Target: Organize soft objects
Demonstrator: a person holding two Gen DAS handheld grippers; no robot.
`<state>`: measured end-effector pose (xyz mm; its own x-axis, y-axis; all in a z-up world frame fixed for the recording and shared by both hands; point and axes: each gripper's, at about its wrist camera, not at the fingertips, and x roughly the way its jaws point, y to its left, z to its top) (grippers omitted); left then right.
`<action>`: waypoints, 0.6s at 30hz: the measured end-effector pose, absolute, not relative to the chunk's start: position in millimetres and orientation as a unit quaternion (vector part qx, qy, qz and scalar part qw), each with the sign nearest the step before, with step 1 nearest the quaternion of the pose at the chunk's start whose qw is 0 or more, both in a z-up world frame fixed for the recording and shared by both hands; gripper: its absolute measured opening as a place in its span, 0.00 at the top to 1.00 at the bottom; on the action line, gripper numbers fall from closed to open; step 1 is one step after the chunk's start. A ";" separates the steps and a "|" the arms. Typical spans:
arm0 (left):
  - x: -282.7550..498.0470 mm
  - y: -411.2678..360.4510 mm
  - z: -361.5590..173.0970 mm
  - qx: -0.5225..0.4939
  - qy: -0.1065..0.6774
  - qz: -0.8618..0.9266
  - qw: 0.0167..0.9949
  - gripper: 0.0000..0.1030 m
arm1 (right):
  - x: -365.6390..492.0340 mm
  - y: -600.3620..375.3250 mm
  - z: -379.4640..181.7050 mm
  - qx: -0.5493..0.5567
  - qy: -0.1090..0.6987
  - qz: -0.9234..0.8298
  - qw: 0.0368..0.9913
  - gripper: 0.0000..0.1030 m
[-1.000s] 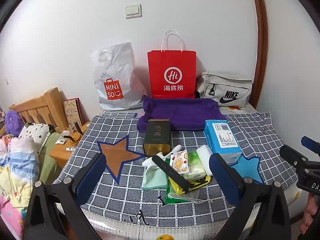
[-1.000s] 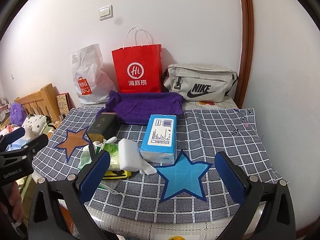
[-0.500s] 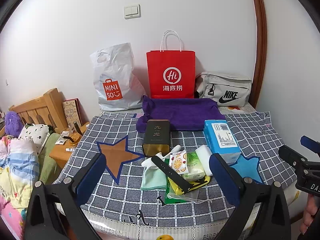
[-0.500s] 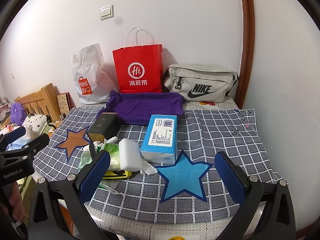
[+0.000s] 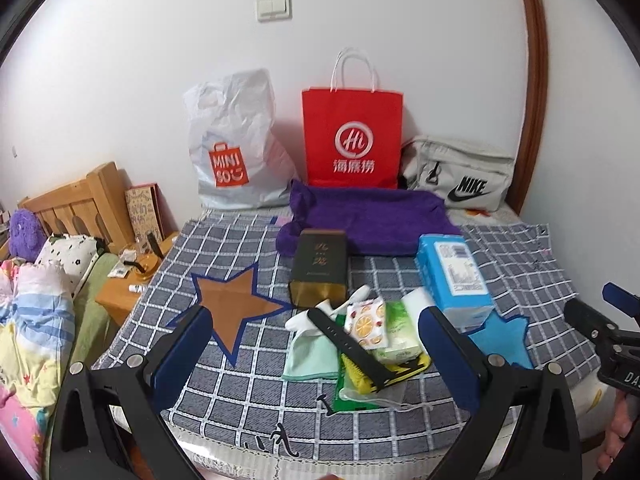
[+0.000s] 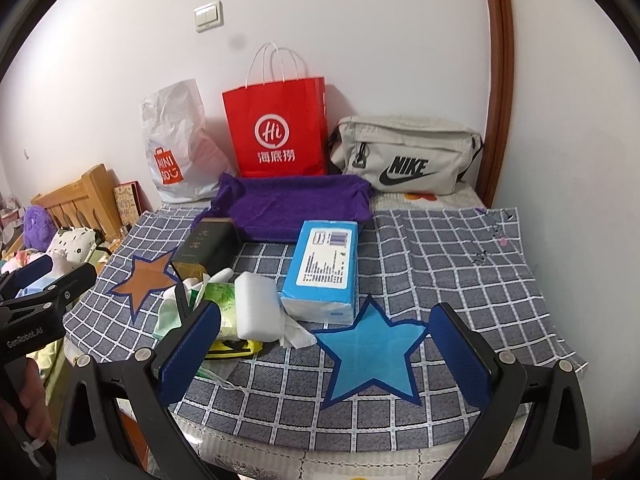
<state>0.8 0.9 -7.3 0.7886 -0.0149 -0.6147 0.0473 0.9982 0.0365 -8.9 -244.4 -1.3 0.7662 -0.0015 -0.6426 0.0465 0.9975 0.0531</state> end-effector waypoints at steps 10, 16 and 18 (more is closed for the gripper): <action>39.8 25.4 -59.1 0.017 0.382 0.016 0.924 0.00 | 40.5 -234.9 -55.2 0.042 0.394 0.036 0.918 0.13; 58.9 33.6 -85.6 0.009 0.407 0.010 0.913 0.00 | 74.9 -223.9 -90.3 0.055 0.441 0.076 0.892 0.17; 65.4 36.0 -93.5 0.005 0.416 0.010 0.909 0.00 | 83.1 -218.8 -96.0 0.057 0.446 0.090 0.888 0.17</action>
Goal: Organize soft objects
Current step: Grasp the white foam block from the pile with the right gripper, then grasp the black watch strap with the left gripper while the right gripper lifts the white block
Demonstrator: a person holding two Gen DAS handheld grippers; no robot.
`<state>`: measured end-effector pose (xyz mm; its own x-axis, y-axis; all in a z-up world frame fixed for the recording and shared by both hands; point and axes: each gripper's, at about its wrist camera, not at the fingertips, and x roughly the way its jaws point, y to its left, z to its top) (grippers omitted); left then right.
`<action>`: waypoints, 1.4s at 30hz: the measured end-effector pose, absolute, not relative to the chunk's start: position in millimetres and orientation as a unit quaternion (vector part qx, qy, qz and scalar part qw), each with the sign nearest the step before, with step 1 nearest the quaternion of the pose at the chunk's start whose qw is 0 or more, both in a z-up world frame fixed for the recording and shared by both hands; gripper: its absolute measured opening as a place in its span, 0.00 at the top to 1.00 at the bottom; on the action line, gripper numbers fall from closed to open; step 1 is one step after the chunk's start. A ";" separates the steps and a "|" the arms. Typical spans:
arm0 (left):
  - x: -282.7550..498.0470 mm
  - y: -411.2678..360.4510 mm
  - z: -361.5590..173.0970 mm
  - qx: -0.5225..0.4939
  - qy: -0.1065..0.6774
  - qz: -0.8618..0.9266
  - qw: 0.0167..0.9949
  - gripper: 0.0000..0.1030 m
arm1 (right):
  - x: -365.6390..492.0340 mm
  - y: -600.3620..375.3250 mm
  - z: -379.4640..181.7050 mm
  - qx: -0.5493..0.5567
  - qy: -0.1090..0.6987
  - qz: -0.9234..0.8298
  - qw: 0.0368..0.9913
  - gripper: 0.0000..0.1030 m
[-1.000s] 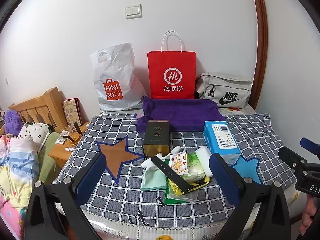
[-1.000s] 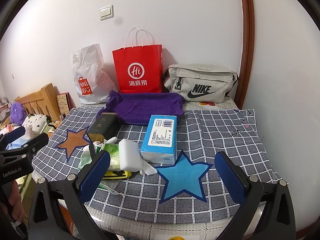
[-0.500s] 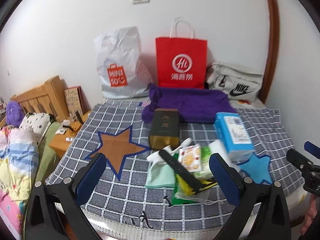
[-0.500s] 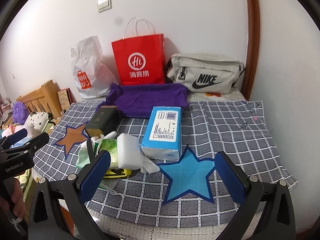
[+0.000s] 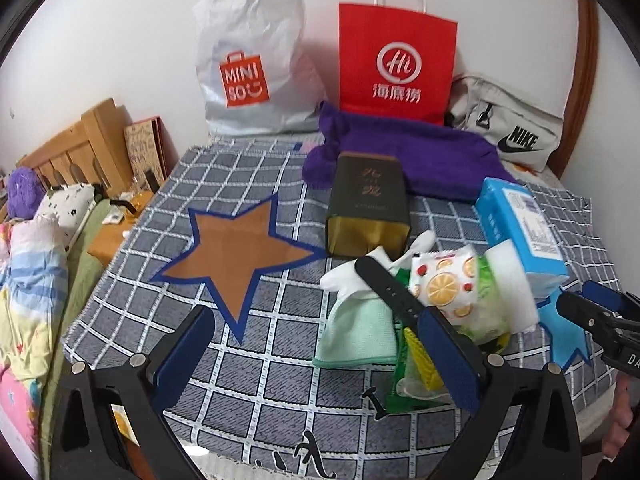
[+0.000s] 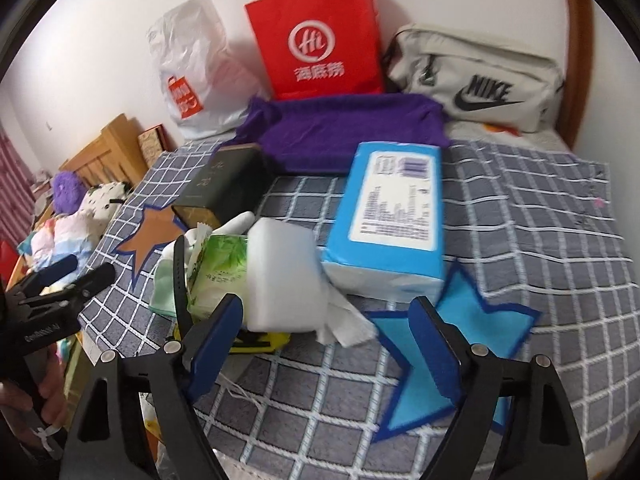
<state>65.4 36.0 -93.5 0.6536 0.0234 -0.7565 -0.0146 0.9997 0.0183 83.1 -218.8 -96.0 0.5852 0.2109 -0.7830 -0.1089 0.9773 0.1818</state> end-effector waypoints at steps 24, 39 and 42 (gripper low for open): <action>91.1 20.1 -126.2 -0.034 0.466 -0.078 0.881 0.01 | 112.4 -200.5 -119.4 0.087 0.470 0.180 0.860 0.47; 108.2 8.5 -145.4 -0.078 0.494 -0.072 0.863 0.40 | 60.2 -250.0 -129.1 0.004 0.473 0.084 0.877 0.47; 112.7 8.3 -148.8 -0.088 0.498 -0.078 0.859 0.66 | 61.2 -256.2 -140.9 0.011 0.485 0.078 0.871 0.47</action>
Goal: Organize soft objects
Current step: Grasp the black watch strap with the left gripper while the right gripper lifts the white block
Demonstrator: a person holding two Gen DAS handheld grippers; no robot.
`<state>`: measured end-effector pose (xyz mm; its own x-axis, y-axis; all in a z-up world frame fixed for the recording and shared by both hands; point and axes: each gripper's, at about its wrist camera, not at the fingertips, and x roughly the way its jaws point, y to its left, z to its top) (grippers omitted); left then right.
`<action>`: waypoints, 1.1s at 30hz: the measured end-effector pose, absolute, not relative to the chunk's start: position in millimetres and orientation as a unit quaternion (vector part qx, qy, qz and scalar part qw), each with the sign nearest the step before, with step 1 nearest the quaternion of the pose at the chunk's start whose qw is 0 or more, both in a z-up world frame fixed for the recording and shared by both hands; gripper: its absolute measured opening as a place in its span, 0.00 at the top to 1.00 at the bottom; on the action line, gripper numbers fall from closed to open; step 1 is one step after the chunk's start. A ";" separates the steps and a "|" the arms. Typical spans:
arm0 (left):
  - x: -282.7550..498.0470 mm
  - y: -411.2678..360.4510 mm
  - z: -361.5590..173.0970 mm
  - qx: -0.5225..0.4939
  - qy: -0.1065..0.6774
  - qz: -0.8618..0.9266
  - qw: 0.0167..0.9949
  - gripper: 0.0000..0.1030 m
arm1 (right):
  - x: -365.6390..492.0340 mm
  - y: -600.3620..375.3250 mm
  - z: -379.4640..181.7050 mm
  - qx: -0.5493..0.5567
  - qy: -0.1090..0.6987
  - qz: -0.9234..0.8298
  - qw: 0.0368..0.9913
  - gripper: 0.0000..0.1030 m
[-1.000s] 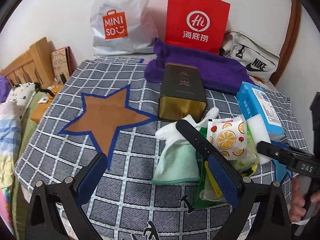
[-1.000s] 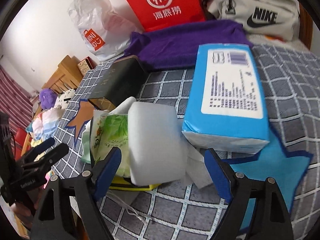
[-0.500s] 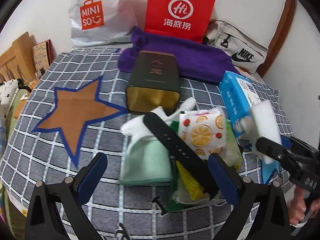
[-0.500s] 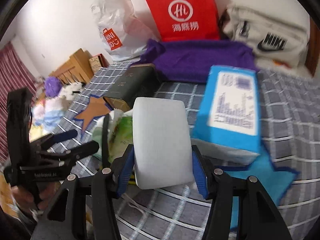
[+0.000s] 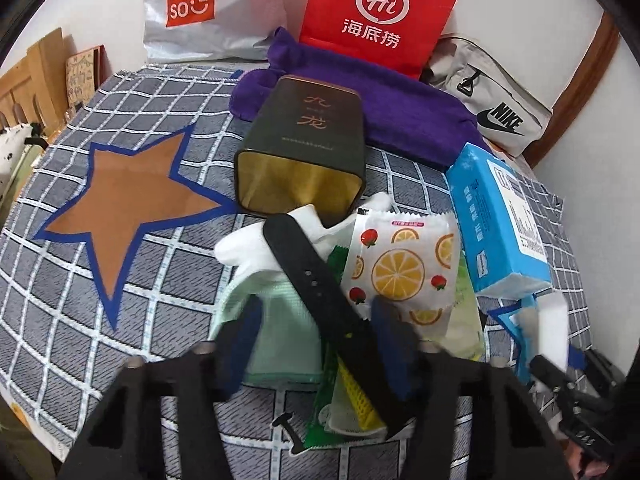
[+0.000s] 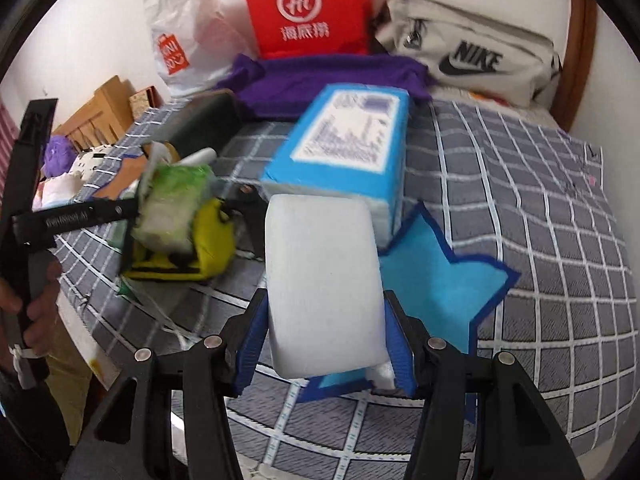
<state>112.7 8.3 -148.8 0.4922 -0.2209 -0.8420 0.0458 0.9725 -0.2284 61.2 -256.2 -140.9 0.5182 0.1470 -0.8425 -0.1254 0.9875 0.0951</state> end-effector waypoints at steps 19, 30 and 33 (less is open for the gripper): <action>108.5 28.6 -128.9 -0.063 0.479 -0.054 0.874 0.81 | 68.9 -251.1 -153.5 -0.008 0.492 0.073 0.868 0.49; 116.7 30.6 -75.4 -0.044 0.443 -0.036 0.895 0.81 | 81.1 -252.2 -97.4 0.002 0.455 0.090 0.886 0.49; 124.7 28.0 -62.4 -0.032 0.434 -0.034 0.900 0.81 | 98.6 -256.9 -77.1 0.006 0.437 0.082 0.896 0.49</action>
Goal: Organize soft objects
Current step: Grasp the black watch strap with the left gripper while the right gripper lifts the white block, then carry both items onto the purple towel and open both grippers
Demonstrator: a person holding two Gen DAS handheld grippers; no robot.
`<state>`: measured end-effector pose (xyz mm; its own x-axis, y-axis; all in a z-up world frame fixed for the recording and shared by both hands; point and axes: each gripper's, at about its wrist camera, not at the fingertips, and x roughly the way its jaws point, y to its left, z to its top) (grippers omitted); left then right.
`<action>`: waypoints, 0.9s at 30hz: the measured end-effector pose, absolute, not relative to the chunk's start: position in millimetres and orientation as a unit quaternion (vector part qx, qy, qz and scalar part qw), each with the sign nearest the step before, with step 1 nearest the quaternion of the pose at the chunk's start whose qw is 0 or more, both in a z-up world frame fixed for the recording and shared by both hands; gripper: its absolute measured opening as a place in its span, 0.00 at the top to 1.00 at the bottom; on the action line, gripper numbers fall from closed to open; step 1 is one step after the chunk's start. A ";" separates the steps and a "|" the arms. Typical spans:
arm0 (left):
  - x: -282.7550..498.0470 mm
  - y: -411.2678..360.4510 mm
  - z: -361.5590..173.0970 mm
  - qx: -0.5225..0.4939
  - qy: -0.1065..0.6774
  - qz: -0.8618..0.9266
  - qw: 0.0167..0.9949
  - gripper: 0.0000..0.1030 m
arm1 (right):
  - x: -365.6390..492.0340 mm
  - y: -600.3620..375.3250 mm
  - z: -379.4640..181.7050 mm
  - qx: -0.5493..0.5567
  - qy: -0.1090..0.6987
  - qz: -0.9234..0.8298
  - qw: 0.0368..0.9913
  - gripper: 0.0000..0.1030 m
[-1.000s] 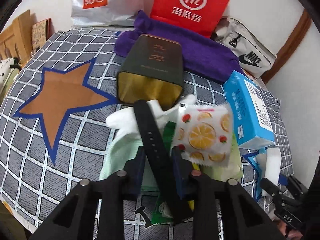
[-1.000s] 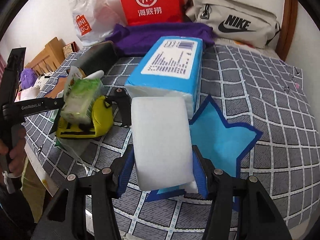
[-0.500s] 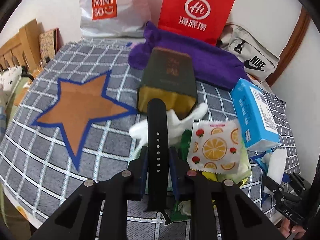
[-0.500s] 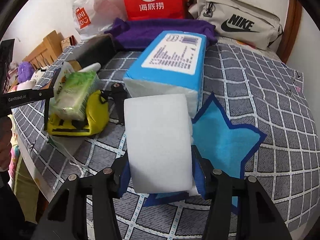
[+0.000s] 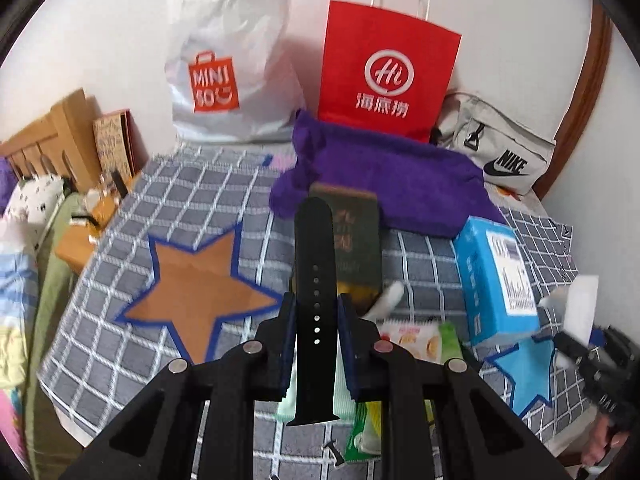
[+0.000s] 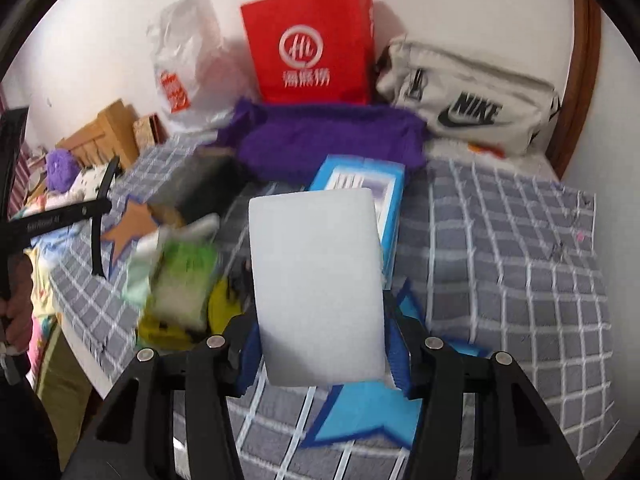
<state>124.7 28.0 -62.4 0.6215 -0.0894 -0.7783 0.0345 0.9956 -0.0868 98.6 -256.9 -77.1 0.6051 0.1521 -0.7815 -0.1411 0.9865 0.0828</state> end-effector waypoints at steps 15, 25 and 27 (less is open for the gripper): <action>218.6 16.1 -42.6 -0.044 0.427 -0.051 0.902 0.81 | 216.4 -275.1 -47.8 0.030 0.437 0.065 0.897 0.49; 293.2 7.3 -59.7 -0.057 0.449 -0.075 0.888 0.81 | 297.1 -284.9 -62.7 0.031 0.453 0.059 0.889 0.49; 307.8 5.9 -62.0 -0.060 0.453 -0.079 0.886 0.81 | 313.6 -285.8 -68.9 0.027 0.460 0.060 0.885 0.49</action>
<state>307.8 5.9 -62.0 0.5779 -0.1933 -0.7929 0.0850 0.9805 -0.1770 313.6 -285.8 -68.9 0.5690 0.1311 -0.8118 -0.0807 0.9914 0.1035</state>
